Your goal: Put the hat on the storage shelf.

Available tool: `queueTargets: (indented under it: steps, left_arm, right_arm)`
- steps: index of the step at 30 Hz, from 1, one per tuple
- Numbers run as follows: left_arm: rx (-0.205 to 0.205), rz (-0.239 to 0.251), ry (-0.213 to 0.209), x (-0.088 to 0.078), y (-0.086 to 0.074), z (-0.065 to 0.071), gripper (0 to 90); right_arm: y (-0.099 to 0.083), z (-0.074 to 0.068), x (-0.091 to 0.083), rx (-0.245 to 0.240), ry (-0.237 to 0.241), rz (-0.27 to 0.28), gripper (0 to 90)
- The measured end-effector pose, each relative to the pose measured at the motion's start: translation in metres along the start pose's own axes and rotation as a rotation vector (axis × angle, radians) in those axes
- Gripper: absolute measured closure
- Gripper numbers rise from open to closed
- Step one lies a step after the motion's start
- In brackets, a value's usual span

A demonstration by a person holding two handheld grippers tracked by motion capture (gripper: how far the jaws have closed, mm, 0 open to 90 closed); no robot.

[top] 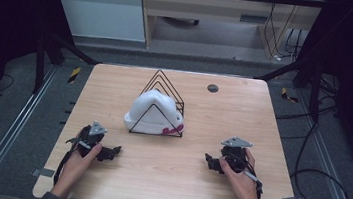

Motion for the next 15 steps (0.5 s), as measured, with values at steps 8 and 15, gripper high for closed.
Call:
queueTargets:
  steps: [8, 15]
  left_arm:
    - [0.004, 0.000, -0.003, 0.000, 0.000, 0.000, 0.0]
    - [0.004, 0.000, -0.004, 0.000, 0.000, 0.000, 0.0]
  right_arm:
    - [-0.002, -0.001, 0.015, 0.017, -0.040, -0.017, 9.8]
    - [-0.003, -0.001, 0.017, 0.024, -0.048, -0.014, 8.1]
Point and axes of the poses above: each handheld gripper's, and its own axes: x roughly forward along the jaws, y roughly out of its top, z roughly to its right, the point moved 7 cm from there along x, roughly forward along the jaws, and after that the axes turned 7 degrees about -z, right-handed, at the moved point
